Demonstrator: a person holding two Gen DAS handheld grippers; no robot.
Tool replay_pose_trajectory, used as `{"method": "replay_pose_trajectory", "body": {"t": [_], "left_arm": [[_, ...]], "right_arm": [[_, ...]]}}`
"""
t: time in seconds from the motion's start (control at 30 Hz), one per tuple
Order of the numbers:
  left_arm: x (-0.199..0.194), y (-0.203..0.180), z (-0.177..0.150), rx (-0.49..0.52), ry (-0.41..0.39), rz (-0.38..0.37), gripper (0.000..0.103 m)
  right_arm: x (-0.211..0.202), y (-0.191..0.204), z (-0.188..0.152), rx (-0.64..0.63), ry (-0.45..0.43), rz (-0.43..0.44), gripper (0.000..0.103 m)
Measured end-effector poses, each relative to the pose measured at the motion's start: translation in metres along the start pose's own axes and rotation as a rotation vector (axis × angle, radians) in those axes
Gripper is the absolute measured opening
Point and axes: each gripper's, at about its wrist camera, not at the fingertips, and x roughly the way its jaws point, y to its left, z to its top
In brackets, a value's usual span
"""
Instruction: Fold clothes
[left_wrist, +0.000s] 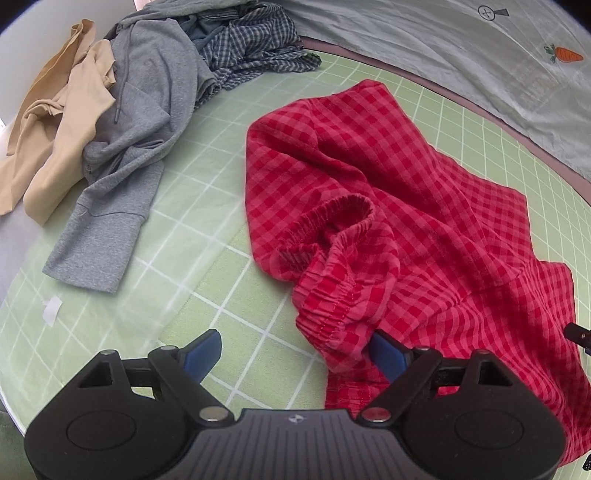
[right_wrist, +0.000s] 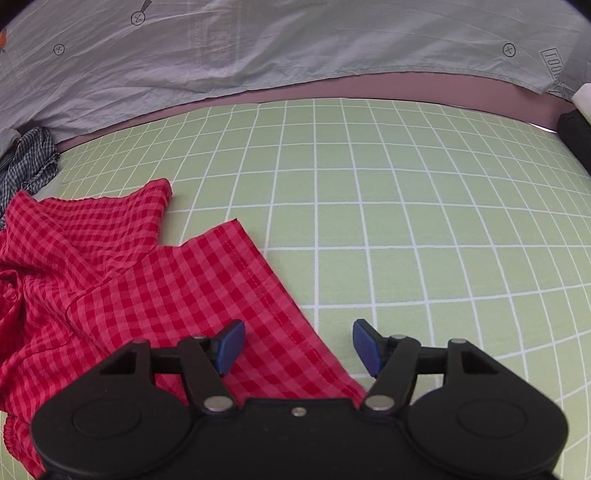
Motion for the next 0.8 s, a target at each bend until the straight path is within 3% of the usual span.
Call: {"method": "replay_pose_trajectory", "body": {"t": [0.03, 0.1, 0.23, 0.3, 0.37, 0.53, 0.63, 0.73, 0.77, 0.8], "left_arm": [[0.002, -0.002, 0.0, 0.005, 0.005, 0.0, 0.087], [0.005, -0.006, 0.002, 0.017, 0.005, 0.002, 0.087], [0.008, -0.011, 0.004, 0.037, 0.005, 0.002, 0.087], [0.009, -0.014, 0.005, 0.047, 0.006, 0.001, 0.087], [0.009, -0.016, 0.004, 0.055, 0.006, 0.0, 0.087], [0.007, -0.02, 0.0, 0.067, 0.007, -0.005, 0.087], [0.006, -0.021, -0.002, 0.072, 0.01, -0.008, 0.087], [0.004, -0.022, -0.005, 0.083, 0.008, -0.004, 0.088], [0.004, -0.022, -0.006, 0.086, 0.011, -0.003, 0.088], [0.004, -0.022, -0.007, 0.086, 0.016, -0.001, 0.088]], "right_arm": [[0.002, 0.0, 0.002, -0.005, -0.002, 0.01, 0.061], [0.005, 0.0, 0.004, -0.015, -0.006, 0.044, 0.045], [0.007, 0.001, 0.007, -0.082, -0.009, 0.025, 0.027], [0.006, -0.001, 0.007, -0.095, -0.013, 0.025, 0.009], [0.005, -0.005, 0.006, -0.088, -0.018, 0.003, 0.0], [0.0, -0.023, 0.003, -0.036, -0.02, -0.068, 0.0], [-0.005, -0.028, 0.002, -0.012, -0.02, -0.045, 0.002], [-0.009, -0.022, 0.003, -0.028, -0.035, -0.005, 0.023], [-0.009, -0.018, 0.005, -0.033, -0.038, 0.011, 0.037], [-0.008, -0.014, 0.007, -0.036, -0.039, 0.029, 0.042]]}}
